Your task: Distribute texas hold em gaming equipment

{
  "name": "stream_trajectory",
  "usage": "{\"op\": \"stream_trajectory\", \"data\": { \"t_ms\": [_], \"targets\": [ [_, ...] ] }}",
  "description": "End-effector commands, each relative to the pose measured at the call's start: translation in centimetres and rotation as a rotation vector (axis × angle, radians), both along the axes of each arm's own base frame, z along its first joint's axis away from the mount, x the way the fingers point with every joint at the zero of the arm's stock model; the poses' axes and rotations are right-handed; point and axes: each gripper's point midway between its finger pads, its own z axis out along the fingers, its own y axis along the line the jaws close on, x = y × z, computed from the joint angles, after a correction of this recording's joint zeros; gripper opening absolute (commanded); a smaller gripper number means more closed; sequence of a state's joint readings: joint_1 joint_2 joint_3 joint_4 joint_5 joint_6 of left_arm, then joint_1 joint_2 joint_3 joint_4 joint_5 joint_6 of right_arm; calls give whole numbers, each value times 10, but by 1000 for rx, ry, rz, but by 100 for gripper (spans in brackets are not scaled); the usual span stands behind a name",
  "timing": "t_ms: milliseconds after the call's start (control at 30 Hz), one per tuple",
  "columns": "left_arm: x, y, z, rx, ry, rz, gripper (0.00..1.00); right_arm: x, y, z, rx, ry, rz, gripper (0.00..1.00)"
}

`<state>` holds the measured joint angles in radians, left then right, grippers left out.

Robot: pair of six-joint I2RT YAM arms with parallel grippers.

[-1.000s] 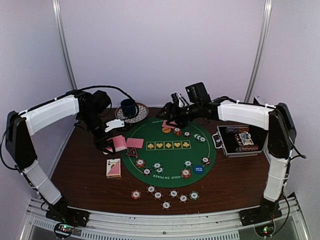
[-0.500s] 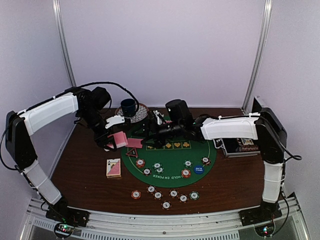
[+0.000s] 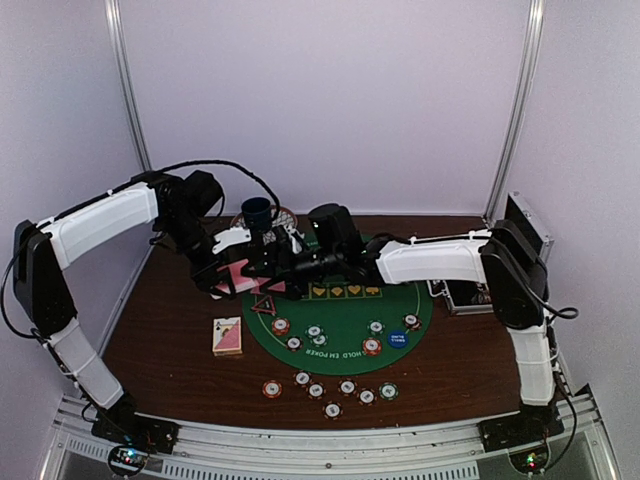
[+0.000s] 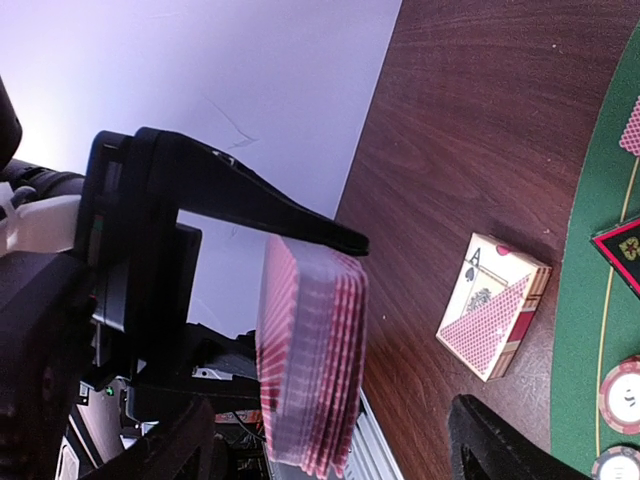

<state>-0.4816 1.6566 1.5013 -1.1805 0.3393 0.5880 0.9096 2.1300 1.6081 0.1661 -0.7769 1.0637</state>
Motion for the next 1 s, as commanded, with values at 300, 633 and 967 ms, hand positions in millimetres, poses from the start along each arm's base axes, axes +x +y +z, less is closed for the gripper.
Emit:
{"op": "stream_trajectory", "data": {
  "t_ms": [300, 633, 967],
  "targets": [
    [14, -18, 4, -54, 8, -14, 0, -1, 32, 1, 62, 19, 82, 85],
    [19, -23, 4, -65, 12, -21, 0, 0, 46, -16, 51, 75, 137, 86],
    [16, -23, 11, -79, -1, -23, 0, 9, 36, -35, 19, 126, 117, 73]
  ]
}}
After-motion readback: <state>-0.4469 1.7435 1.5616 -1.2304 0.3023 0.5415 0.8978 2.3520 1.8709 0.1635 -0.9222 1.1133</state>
